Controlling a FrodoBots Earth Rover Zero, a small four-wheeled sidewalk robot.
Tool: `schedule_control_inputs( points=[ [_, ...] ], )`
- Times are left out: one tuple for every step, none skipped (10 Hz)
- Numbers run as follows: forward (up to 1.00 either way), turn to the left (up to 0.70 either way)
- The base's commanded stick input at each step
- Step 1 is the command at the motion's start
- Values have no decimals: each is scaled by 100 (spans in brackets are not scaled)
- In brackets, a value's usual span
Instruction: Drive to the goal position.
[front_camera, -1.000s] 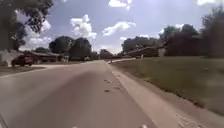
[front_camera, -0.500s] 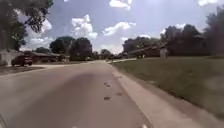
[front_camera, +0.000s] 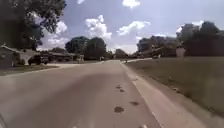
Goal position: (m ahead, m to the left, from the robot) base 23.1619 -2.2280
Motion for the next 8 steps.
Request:
schedule_control_inputs(
  points=[
    [70, 0],
    [70, 0],
    [70, 0],
    [70, 0],
    [70, 0],
    [70, 0],
    [70, 0],
    [70, 0]
  ],
)
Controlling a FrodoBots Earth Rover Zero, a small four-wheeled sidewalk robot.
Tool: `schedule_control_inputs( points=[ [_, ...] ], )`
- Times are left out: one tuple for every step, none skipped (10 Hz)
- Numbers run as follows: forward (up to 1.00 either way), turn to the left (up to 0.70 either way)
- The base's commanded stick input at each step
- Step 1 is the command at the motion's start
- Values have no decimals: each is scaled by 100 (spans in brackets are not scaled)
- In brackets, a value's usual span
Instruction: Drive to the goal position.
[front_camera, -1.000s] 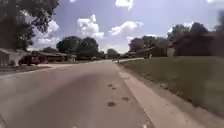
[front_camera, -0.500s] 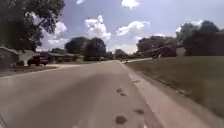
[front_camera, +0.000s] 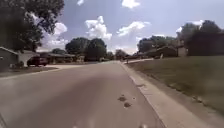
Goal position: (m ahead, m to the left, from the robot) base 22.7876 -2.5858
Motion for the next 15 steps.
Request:
schedule_control_inputs(
  points=[
    [70, 0],
    [70, 0],
    [70, 0],
    [70, 0],
    [70, 0],
    [70, 0],
    [70, 0],
    [70, 0],
    [70, 0],
    [70, 0],
    [70, 0],
    [70, 0],
    [70, 0],
    [70, 0],
    [70, 0]
  ],
)
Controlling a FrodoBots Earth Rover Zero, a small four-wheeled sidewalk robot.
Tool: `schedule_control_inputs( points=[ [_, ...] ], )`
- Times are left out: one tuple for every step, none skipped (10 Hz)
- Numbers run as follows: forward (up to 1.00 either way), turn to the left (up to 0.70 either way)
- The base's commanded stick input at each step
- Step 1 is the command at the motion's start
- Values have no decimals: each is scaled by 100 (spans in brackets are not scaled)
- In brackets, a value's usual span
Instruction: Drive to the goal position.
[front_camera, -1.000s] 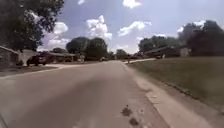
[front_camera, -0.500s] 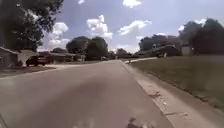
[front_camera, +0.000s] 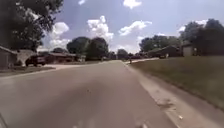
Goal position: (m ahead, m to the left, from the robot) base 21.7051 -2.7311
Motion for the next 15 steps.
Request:
schedule_control_inputs(
  points=[
    [70, 0],
    [70, 0],
    [70, 0],
    [70, 0],
    [70, 0],
    [70, 0],
    [70, 0],
    [70, 0],
    [70, 0],
    [70, 0],
    [70, 0],
    [70, 0],
    [70, 0],
    [70, 0],
    [70, 0]
  ],
)
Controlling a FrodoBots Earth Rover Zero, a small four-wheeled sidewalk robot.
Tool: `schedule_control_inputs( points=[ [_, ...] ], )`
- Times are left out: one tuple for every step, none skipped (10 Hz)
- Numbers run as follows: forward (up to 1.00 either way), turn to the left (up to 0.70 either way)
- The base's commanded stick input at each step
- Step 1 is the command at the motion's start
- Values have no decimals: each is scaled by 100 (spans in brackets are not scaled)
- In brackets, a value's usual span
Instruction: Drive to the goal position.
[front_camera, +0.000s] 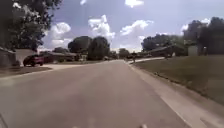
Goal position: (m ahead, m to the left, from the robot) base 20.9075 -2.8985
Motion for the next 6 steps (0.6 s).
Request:
schedule_control_inputs(
  points=[
    [70, 0],
    [70, 0],
    [70, 0],
    [70, 0],
    [70, -35],
    [70, -35]
  ],
)
